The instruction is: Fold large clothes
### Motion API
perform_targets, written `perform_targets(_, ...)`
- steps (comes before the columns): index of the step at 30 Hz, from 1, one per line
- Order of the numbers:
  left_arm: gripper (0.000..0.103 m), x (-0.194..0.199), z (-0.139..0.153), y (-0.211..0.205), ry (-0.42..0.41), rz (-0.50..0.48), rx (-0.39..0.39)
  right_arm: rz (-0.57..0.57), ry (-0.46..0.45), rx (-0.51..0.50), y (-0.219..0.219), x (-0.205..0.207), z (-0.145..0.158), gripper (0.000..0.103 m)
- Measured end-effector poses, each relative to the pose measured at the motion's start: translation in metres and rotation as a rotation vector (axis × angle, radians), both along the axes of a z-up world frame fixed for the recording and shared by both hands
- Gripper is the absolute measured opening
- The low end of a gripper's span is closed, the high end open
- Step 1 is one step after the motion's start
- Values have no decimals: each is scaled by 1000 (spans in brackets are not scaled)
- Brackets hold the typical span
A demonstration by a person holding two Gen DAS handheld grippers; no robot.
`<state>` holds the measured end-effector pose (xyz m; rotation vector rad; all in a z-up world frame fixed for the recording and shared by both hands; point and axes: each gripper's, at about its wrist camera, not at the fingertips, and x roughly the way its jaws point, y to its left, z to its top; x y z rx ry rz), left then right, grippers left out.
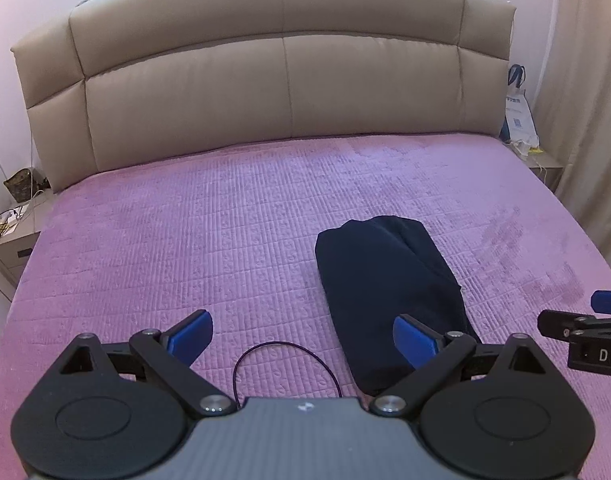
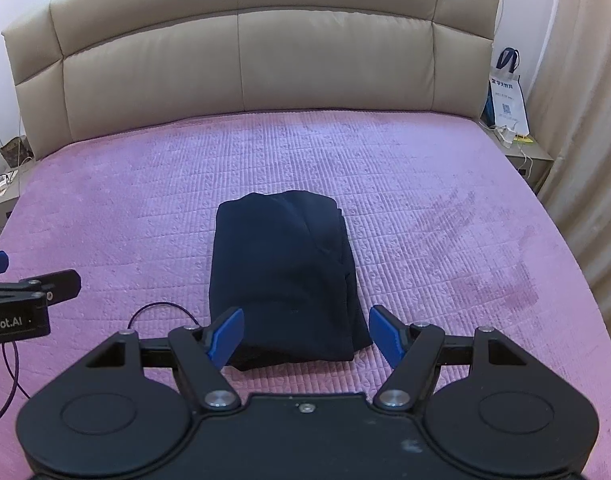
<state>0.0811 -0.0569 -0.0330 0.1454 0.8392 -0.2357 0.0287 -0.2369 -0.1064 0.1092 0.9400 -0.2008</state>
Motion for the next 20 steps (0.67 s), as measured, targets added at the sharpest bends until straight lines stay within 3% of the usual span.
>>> perform_targets(9,98,1,-3,1,8,21,9,-1,5,6,-2,0,-3,82)
perform_targets(14,99,8,-7,4,66,26,-39,-2,15,10,-2,2,-6,82)
perform_targets(20,99,5,-7,1,-3,14,-32,-3,24,16,-3,7,-10,82)
